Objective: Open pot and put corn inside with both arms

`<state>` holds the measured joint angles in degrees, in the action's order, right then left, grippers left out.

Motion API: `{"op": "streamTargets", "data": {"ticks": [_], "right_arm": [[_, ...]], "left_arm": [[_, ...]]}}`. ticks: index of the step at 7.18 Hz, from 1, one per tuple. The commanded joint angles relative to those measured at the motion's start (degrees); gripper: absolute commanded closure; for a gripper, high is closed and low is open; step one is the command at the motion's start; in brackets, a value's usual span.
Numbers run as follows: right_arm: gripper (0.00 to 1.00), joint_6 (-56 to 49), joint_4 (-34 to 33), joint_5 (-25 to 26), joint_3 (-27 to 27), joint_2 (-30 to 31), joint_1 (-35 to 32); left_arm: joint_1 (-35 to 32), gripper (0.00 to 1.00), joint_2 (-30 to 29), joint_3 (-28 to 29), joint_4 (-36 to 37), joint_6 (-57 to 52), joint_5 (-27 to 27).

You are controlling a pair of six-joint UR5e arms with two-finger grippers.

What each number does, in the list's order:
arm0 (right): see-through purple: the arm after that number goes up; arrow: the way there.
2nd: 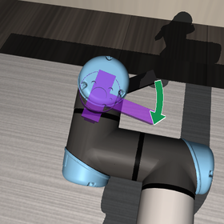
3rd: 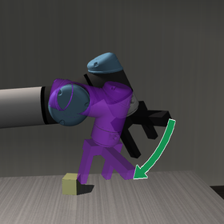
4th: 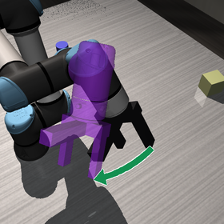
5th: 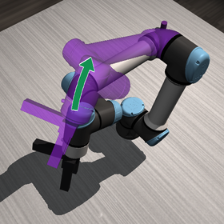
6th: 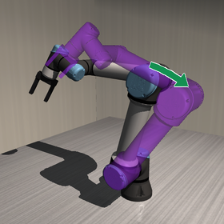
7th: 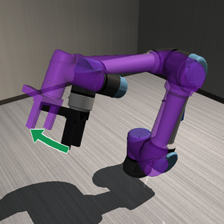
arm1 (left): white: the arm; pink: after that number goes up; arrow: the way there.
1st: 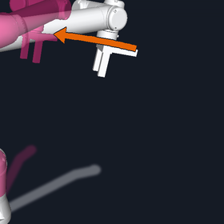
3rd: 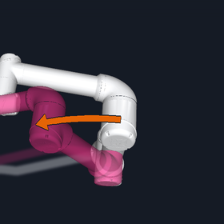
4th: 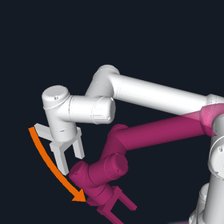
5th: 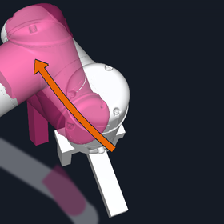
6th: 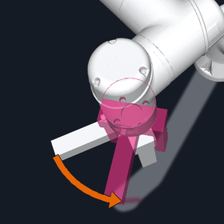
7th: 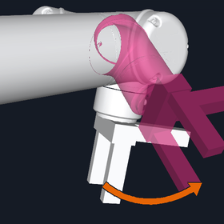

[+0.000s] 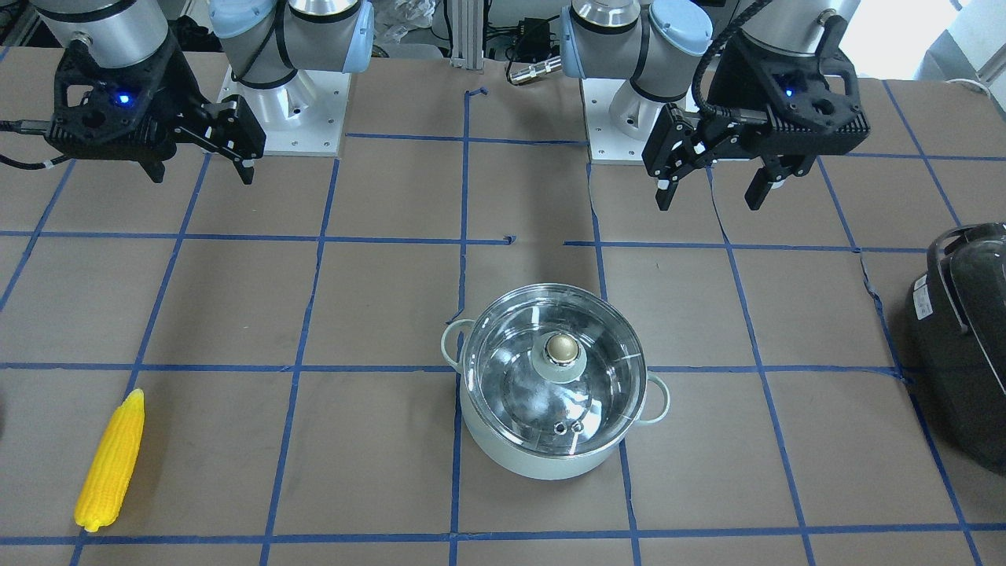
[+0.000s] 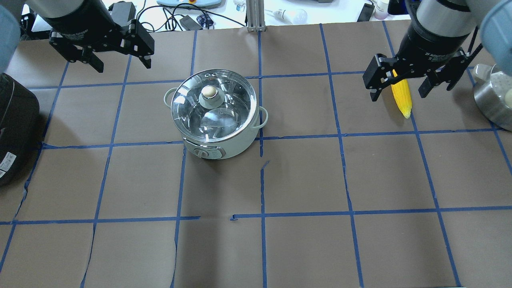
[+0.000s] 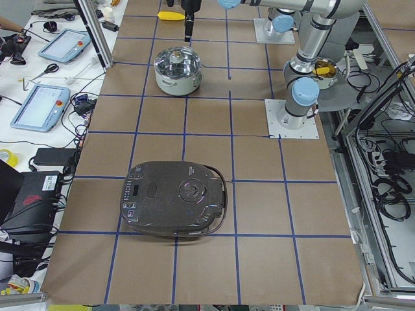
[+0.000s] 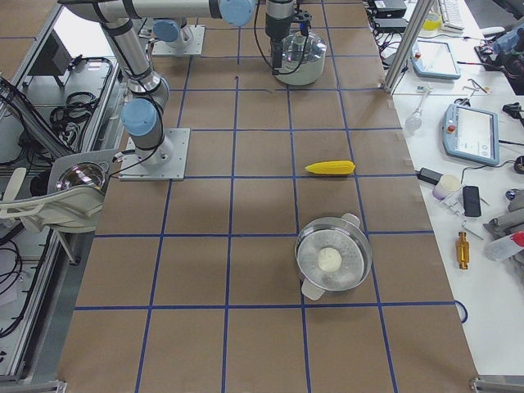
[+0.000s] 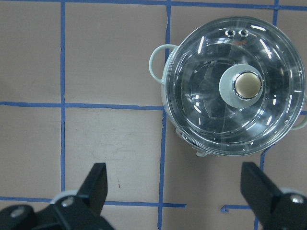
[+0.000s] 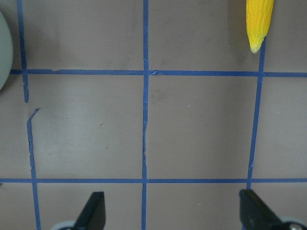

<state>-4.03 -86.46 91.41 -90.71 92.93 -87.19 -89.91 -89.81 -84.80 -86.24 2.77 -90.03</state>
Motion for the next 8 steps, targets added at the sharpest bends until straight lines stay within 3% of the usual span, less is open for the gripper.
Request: {"op": "streamTargets", "data": {"ticks": [1, 4, 6, 8], "right_arm": [[0.0, 0.43, -0.9, 0.0, 0.01, -0.12, 0.09], [0.0, 0.17, -2.22, 0.0, -0.08, 0.06, 0.0], [0.0, 0.17, -2.31, 0.0, -0.08, -0.03, 0.0], [0.0, 0.17, -2.4, 0.0, 0.01, -0.03, 0.0]], "left_arm": [[0.0, 0.0, -0.36, -0.02, 0.02, 0.13, 0.37], [-0.27, 0.0, -0.8, 0.24, 0.11, 2.05, 0.38], [-0.27, 0.0, -2.46, 0.33, 0.81, 8.08, 5.52], [-4.89, 0.0, -8.32, 0.42, 10.69, 10.76, 5.83]]}}
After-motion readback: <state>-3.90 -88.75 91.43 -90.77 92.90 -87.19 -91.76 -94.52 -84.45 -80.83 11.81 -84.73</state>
